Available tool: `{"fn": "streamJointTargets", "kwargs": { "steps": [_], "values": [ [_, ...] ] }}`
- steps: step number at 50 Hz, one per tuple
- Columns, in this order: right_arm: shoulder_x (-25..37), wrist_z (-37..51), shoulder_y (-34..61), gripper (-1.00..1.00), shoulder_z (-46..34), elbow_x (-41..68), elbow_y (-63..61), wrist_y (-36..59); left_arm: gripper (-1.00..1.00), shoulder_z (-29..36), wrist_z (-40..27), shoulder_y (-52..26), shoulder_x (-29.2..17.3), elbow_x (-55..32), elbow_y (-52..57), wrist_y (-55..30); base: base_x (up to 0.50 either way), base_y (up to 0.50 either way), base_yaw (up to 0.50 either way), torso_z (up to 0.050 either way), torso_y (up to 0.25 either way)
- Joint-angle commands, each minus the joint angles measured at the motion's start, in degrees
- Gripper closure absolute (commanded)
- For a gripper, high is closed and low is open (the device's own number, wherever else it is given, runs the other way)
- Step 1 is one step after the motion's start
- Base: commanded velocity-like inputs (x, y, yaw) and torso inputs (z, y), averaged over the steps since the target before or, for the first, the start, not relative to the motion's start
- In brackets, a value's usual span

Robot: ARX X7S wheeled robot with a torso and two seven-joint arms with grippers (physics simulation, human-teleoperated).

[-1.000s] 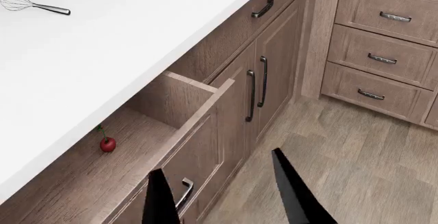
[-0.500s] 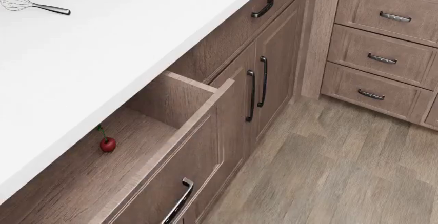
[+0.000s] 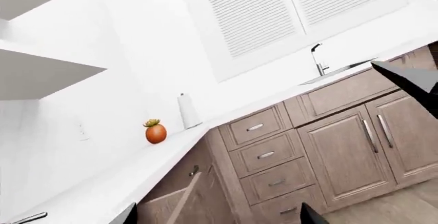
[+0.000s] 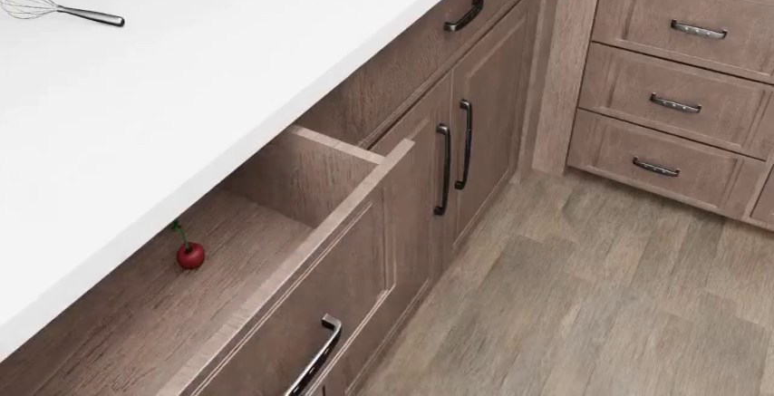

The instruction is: Close the right drawer.

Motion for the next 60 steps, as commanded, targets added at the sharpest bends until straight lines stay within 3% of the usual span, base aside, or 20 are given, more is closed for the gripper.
{"fn": "streamJointTargets", "kwargs": {
  "steps": [1,3,4,8,23,37,43,60],
  "values": [
    [0.0,1.47,-1.38,-1.0,0.57,0.21,2.66,-1.48,-1.0,7.02,10.11,-10.24,10.78,-0.67,-17.68,-3.39,0.0,0.0,0.0,0.0,0.0],
    [-0.07,1.41,-1.37,-1.0,0.62,0.2,2.7,-1.55,-1.0,7.04,10.06,-10.28,10.79,-0.68,-17.8,-3.31,0.0,0.0,0.0,0.0,0.0],
    [-1.39,1.42,-2.36,-1.0,0.75,-0.26,3.58,-2.99,-1.0,8.79,8.4,-11.5,12.26,0.61,-26.4,1.46,0.0,0.0,0.0,0.0,0.0],
    [-10.26,-5.84,-2.44,-1.0,6.57,-0.96,6.73,-10.8,-1.0,11.3,5.65,-14.97,15.86,1.33,-43.7,10.49,0.0,0.0,0.0,0.0,0.0],
    [-10.3,-5.78,-2.44,-1.0,7.12,0.19,11.96,-14.16,-1.0,17.7,-4.59,-33.07,36.58,3.84,-108.39,35.07,0.0,0.0,0.0,0.0,0.0],
    [-9.22,-5.41,-2.17,-1.0,4.96,0.34,13.63,-13.65,-1.0,24.37,-4.29,-36.28,34.4,-11.36,-109.76,31.87,0.0,0.0,0.0,0.0,0.0],
    [-9.07,-5.38,-1.93,-1.0,3.9,-0.12,13.62,-13.41,-1.0,21.09,-3.09,-37.36,31.29,-18.18,-109.76,32.73,0.0,0.0,0.0,0.0,0.0],
    [-9.75,-6.23,-2.3,-1.0,3.3,-0.91,11.87,-13.11,-1.0,11.92,-1.3,-36.99,27.83,-18.71,-109.77,32.64,0.0,0.0,0.0,0.0,0.0]
  ]
}}
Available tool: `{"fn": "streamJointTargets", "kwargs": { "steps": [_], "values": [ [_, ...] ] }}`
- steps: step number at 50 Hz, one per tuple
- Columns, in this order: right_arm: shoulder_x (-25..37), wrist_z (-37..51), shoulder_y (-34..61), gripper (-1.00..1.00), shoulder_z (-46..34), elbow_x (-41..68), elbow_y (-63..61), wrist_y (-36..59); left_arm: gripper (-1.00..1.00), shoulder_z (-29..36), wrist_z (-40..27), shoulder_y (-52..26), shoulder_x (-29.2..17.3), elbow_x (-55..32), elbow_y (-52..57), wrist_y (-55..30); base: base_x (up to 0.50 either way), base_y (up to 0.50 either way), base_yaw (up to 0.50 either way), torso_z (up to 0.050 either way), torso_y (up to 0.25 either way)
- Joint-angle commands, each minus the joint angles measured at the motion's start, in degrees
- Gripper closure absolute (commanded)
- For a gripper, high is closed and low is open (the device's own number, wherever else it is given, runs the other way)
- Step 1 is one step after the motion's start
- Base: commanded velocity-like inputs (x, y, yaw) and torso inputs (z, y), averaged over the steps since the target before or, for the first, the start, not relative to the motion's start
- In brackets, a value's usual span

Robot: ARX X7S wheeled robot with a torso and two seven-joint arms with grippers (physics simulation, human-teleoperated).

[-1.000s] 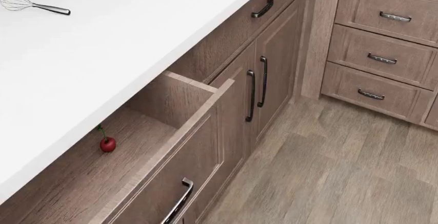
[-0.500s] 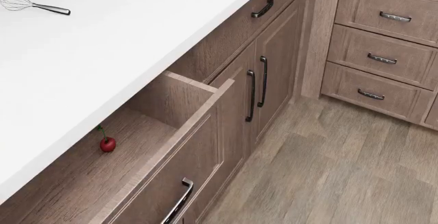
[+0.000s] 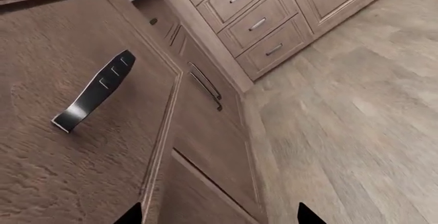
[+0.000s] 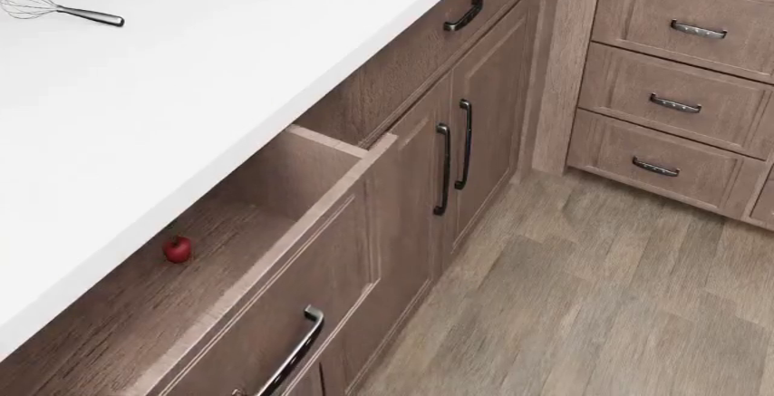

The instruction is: Close the right drawer.

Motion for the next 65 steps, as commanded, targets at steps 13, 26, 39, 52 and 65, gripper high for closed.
{"fn": "streamJointTargets", "kwargs": {
  "steps": [13,26,39,52,65],
  "values": [
    [0.61,-0.19,0.28,-1.0,-1.47,-0.44,-1.16,1.18,-1.0,-17.94,1.47,0.15,-5.25,-4.4,-2.04,-1.03,0.0,0.0,0.0,0.0,0.0],
    [-0.13,-0.81,-0.11,-1.0,-1.24,-0.93,-1.92,0.86,-1.0,-28.75,2.44,0.51,-7.99,-3.87,-2.04,-1.4,0.0,0.0,0.0,0.0,0.0],
    [-0.73,-1.45,-0.21,-1.0,-1.33,-1.57,-2.88,1.02,-1.0,-38.02,3.88,0.95,-11.12,-3.51,-2.04,-2.56,0.0,0.0,0.0,0.0,0.0],
    [-0.82,-1.77,-0.23,-1.0,-1.65,-1.87,-3.86,1.89,-1.0,-43.95,3.25,1.18,-14.06,-2.66,-2.04,-4.31,0.0,0.0,0.0,0.0,0.0],
    [-0.89,-2.07,-0.24,-1.0,-1.89,-2.14,-4.68,1.94,-1.0,-47.32,1.68,1.34,-15.49,-1.98,-2.04,-6.89,0.0,0.0,0.0,0.0,0.0]
  ]
}}
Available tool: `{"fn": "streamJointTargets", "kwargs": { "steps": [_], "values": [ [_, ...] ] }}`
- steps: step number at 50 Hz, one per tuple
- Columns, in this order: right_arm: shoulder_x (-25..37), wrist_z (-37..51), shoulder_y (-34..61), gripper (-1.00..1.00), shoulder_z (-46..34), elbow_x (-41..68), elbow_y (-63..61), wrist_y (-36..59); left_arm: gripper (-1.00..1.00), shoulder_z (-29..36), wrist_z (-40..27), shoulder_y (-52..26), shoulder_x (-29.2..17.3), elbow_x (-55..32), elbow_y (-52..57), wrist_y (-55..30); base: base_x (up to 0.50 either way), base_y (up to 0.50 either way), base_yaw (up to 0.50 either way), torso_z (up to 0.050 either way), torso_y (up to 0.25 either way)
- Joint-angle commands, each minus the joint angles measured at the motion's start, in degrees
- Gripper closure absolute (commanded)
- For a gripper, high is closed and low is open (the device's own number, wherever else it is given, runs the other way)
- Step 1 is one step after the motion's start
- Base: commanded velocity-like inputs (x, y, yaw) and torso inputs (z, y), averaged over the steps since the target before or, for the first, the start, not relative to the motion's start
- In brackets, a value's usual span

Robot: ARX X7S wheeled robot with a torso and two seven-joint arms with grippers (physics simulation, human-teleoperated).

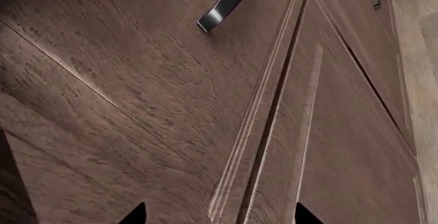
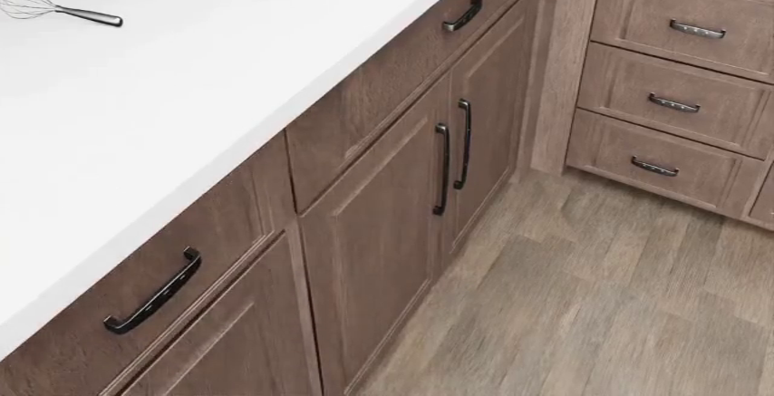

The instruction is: Close the right drawer.

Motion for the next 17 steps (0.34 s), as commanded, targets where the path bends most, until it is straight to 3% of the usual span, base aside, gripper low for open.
{"fn": "streamJointTargets", "kwargs": {
  "steps": [1,8,10,11,13,14,15,16,17],
  "values": [
    [-0.14,-0.26,-0.05,-1.0,0.16,0.0,-0.48,-0.14,-1.0,-15.1,-2.38,-0.17,-3.2,-4.35,-3.03,-1.52,0.0,0.0,0.0,0.0,0.0],
    [-0.19,-0.2,-0.06,-1.0,0.56,0.27,-0.68,-0.41,-1.0,-16.72,-2.88,-0.07,-3.63,-4.15,-3.03,-2.51,0.01,0.0,0.0,0.0,0.0],
    [-0.18,-0.28,-0.06,-1.0,0.43,0.49,-0.46,-0.59,-1.0,-16.93,-0.35,0.27,-3.42,-4.31,-3.01,0.9,0.0,0.0,0.0,0.0,0.0],
    [-0.16,-1.04,-0.06,-1.0,0.25,1.35,-0.41,-0.7,-1.0,-17.93,2.38,0.32,-3.13,-5.26,-3.02,2.07,0.0,0.0,0.0,0.0,0.0],
    [0.48,-1.41,0.67,-1.0,-0.54,2.04,-0.99,1.14,-1.0,-34.13,19.57,-2.32,-0.81,-20.18,-3.02,-10.89,0.0,0.0,0.0,0.0,0.0],
    [1.06,-2.09,1.97,-1.0,-1.07,2.93,-1.27,2.51,-1.0,-25.53,10.97,-0.26,-3.67,-11.58,-3.01,-2.3,0.0,0.0,0.0,0.0,0.0],
    [1.48,-2.38,2.91,-1.0,-1.28,3.49,-1.33,3.45,-1.0,-22.73,2.38,0.92,-2.81,-2.99,-1.75,5.54,0.01,-0.01,0.0,0.0,0.0],
    [1.89,-2.52,3.49,-1.0,-1.47,4.3,-1.42,3.99,-1.0,-31.33,10.97,0.1,-0.37,-3.41,-3.02,0.71,0.0,0.0,0.0,0.0,0.0],
    [2.46,-3.25,4.82,-1.0,-1.51,5.73,-1.94,5.29,-1.0,-39.43,19.57,-3.05,-0.02,-12.01,-3.01,-7.88,0.0,0.0,0.0,0.0,0.0]
  ]
}}
